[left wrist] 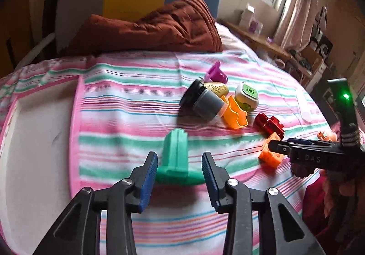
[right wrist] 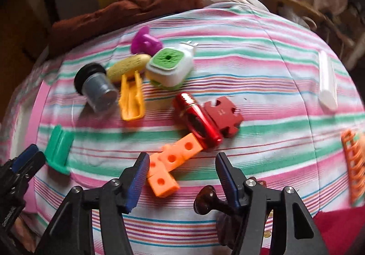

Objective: Organize rigid objects
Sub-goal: 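Lift the green toy with the left tool while the right tool grasps the yellow slide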

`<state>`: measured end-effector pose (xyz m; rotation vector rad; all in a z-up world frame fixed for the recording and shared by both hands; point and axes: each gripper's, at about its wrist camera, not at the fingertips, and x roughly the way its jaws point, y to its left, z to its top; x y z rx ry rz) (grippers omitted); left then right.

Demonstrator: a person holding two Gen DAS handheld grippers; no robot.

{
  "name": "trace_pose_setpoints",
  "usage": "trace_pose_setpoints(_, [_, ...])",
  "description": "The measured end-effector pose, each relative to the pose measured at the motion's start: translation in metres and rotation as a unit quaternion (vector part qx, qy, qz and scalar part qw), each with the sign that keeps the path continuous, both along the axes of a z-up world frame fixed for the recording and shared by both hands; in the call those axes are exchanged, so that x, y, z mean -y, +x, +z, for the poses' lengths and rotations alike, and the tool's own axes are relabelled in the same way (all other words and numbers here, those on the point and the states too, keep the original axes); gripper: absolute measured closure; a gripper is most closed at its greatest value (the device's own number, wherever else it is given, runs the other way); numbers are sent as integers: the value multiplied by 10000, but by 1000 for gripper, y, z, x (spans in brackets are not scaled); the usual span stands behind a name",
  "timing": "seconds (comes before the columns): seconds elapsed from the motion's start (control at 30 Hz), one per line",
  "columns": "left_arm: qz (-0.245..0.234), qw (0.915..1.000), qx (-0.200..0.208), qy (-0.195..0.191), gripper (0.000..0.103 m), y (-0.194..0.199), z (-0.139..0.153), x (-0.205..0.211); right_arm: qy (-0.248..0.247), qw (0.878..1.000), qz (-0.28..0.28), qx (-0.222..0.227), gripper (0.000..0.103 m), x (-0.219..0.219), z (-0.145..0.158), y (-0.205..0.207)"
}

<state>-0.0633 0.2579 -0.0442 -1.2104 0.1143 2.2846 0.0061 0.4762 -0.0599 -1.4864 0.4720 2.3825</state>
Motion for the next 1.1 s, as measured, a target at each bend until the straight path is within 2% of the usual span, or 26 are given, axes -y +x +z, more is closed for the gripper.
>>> trace_pose_setpoints(0.07, [-5, 9994, 242, -244, 63, -16, -4, -13, -71, 10000, 22, -63, 42, 1, 1, -1])
trace_pose_setpoints(0.1, [-17, 9988, 318, -361, 63, -22, -7, -18, -125, 9998, 43, -176, 47, 2, 4, -1])
trace_pose_setpoints(0.2, [-54, 9949, 448, -899, 63, -34, -16, -31, -182, 9980, 84, -598, 47, 5, 19, 0])
trace_pose_setpoints(0.27, [-110, 9942, 546, -923, 63, -40, -20, -34, -193, 9965, 92, -812, 47, 7, 26, 2])
trace_pose_setpoints(0.33, [-175, 9919, 711, -1041, 63, -44, -27, -36, -457, 9957, 132, -801, 47, 3, 22, -1])
trace_pose_setpoints(0.4, [-207, 9914, 721, -1069, 72, -44, -32, -35, -558, 9962, 106, -662, 48, 2, 17, -2])
trace_pose_setpoints(0.5, [-171, 9944, 641, -826, 74, -36, -32, -24, -562, 9966, 149, -590, 49, 4, 15, -2])
trace_pose_setpoints(0.6, [-11, 9980, 519, -354, 74, -27, -23, -6, -516, 9970, 114, -572, 50, 3, 14, -1])
trace_pose_setpoints(0.67, [132, 9998, 105, 61, 74, -14, -9, 9, -610, 9962, 54, -615, 50, -1, 14, 0])
trace_pose_setpoints(0.73, [250, 9990, -247, 293, 74, -1, -1, 21, -805, 9942, 51, -712, 50, -2, 15, -1])
trace_pose_setpoints(0.83, [308, 9976, -498, 360, 74, 11, -1, 28, -919, 9897, 236, -1069, 50, 4, 26, 1])
trace_pose_setpoints(0.9, [347, 9968, -649, 326, 74, 18, -6, 31, -733, 9896, 361, -1180, 50, 12, 32, 0])
trace_pose_setpoints(0.97, [358, 9963, -723, 308, 74, 24, -15, 34, -426, 9914, 466, -1147, 50, 22, 35, -5])
trace_pose_setpoints(1.1, [459, 9965, -586, 377, 74, 24, -29, 40, 252, 9925, 870, -819, 50, 44, 30, -28])
